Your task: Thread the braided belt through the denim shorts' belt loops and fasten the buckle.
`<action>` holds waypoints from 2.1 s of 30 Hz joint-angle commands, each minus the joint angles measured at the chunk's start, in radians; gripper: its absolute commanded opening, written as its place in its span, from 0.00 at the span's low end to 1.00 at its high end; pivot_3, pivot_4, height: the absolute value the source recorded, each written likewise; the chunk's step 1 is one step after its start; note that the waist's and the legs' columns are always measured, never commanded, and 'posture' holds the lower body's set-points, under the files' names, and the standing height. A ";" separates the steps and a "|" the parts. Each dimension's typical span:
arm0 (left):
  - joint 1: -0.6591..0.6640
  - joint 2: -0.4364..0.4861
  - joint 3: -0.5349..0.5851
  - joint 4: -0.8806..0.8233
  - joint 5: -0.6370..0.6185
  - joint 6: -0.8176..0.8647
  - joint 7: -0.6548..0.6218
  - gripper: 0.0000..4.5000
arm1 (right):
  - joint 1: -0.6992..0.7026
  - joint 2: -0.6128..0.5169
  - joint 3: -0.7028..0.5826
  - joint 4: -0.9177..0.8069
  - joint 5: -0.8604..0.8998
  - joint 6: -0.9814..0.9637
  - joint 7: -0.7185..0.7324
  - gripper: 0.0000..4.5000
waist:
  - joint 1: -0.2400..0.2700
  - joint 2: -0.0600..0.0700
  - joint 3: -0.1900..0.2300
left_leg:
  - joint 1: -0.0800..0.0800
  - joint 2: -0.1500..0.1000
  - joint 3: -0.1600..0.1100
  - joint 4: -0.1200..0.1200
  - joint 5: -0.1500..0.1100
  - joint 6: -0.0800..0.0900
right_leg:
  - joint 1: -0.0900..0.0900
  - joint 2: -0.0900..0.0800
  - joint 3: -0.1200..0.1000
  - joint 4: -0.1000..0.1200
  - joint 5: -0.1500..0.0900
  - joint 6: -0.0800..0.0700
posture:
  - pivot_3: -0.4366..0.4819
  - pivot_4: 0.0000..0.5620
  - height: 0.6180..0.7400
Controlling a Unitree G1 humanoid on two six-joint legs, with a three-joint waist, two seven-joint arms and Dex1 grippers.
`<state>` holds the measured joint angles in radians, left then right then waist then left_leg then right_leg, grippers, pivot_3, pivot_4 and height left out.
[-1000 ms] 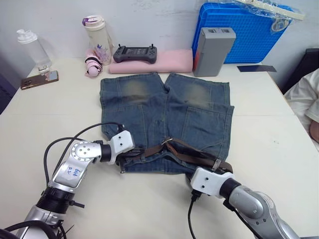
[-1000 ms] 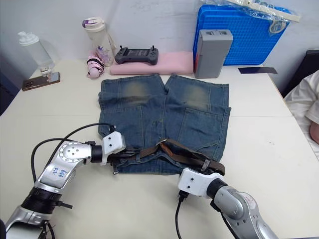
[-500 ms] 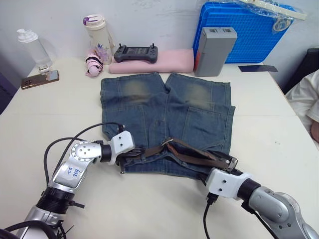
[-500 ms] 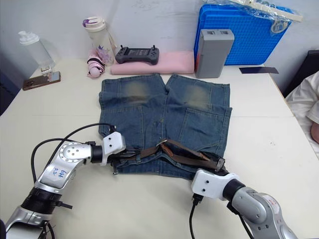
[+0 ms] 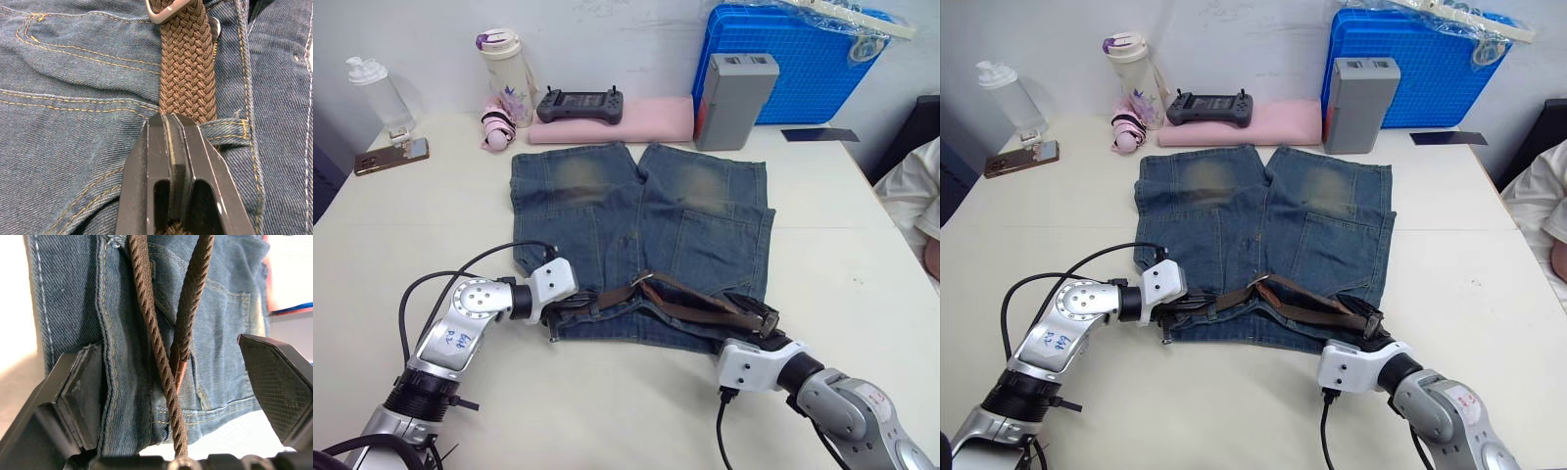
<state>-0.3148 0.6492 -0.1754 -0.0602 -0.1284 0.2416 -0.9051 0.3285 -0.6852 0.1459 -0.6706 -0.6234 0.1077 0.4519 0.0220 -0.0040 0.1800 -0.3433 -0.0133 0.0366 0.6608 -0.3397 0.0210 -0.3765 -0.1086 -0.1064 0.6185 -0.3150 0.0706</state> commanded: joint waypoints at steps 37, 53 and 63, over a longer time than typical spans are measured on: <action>0.190 0.142 0.211 -0.282 -0.039 0.089 0.124 0.79 | -0.057 0.150 0.124 0.207 -0.136 -0.057 -0.053 0.00 | -0.023 -0.013 0.009 | 0.001 0.002 0.000 -0.003 -0.001 -0.005 | 0.000 0.001 0.000 0.000 -0.001 -0.003 | 0.48 0.27 0.87; 0.258 0.178 0.206 -0.082 0.215 0.075 0.313 0.79 | -0.048 0.166 0.094 0.205 -0.142 -0.017 -0.067 0.00 | -0.024 -0.011 0.009 | 0.008 0.003 0.000 -0.014 0.000 -0.004 | 0.000 0.002 0.000 0.000 -0.003 -0.006 | 0.48 0.27 0.87; 0.340 0.008 0.292 -0.144 0.118 0.171 0.449 0.79 | -0.066 0.199 0.075 0.217 -0.160 0.033 -0.068 0.00 | -0.019 -0.006 0.008 | 0.008 0.009 0.000 -0.014 0.003 -0.009 | 0.001 0.009 0.000 0.003 -0.003 -0.008 | 0.48 0.27 0.87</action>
<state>-0.0233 0.6466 0.0910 -0.2628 -0.0705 0.3846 -0.5005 0.2466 -0.4833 0.2572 -0.5076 -0.7569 0.0685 0.3715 0.0029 -0.0096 0.1878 -0.3355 -0.0038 0.0369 0.6470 -0.3369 0.0117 -0.3759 -0.0997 -0.1060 0.6213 -0.3178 0.0626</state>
